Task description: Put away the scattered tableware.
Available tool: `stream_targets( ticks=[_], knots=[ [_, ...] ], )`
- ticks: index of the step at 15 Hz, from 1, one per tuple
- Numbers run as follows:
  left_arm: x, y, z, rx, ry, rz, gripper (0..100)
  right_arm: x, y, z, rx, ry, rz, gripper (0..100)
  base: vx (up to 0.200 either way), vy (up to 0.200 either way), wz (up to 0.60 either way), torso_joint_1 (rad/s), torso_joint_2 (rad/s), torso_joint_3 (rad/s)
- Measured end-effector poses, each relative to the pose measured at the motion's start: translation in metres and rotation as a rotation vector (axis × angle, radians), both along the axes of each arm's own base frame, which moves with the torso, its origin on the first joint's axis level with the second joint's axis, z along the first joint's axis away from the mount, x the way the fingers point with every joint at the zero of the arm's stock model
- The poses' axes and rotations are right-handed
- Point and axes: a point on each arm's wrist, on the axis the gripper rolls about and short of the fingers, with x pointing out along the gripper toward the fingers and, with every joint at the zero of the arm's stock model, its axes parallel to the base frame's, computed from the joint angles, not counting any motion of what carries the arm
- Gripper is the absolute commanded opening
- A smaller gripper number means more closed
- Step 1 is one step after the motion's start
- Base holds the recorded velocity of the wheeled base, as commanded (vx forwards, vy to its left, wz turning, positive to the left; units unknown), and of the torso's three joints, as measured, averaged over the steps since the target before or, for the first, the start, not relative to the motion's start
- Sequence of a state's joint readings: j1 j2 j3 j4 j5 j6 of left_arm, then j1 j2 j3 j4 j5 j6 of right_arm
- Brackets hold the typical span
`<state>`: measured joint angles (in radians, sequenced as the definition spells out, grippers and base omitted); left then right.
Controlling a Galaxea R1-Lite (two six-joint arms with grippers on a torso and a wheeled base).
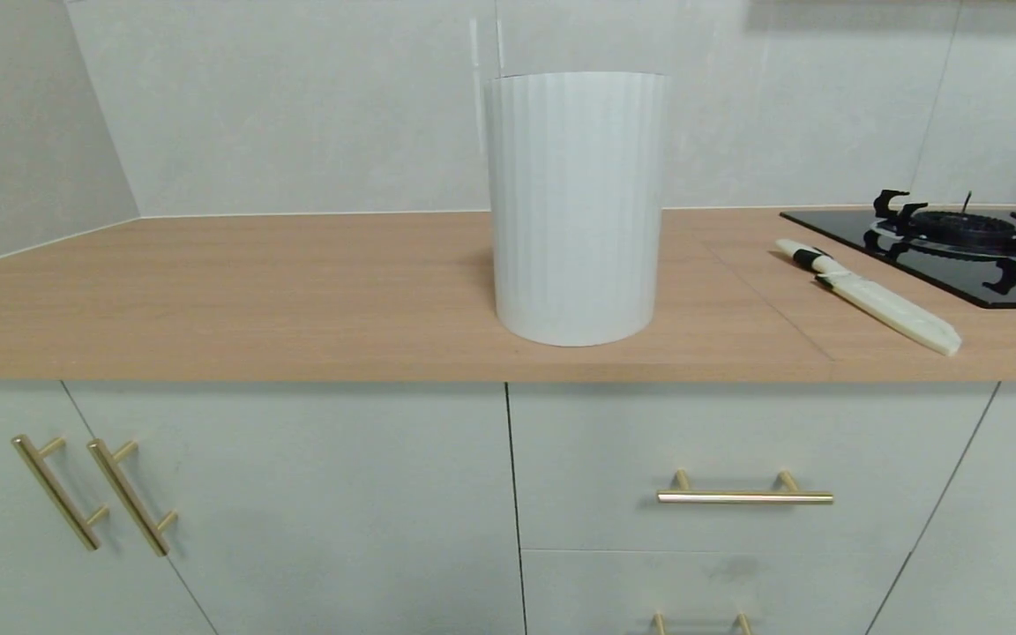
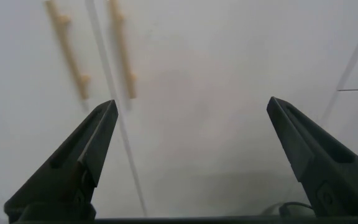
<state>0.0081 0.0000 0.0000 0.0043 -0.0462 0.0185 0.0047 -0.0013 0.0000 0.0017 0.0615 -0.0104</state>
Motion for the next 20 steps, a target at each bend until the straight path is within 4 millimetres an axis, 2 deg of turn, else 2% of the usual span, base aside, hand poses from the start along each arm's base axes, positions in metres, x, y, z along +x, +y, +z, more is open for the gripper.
stream_targets(
  ticks=[20],
  knots=[
    [0.0000,0.0000,0.0000,0.000,0.000,-0.001,100,0.0000,0.0000,0.0000,0.000,0.000,-0.001,100,0.000,0.000,0.00,0.001,0.00,-0.002]
  ],
)
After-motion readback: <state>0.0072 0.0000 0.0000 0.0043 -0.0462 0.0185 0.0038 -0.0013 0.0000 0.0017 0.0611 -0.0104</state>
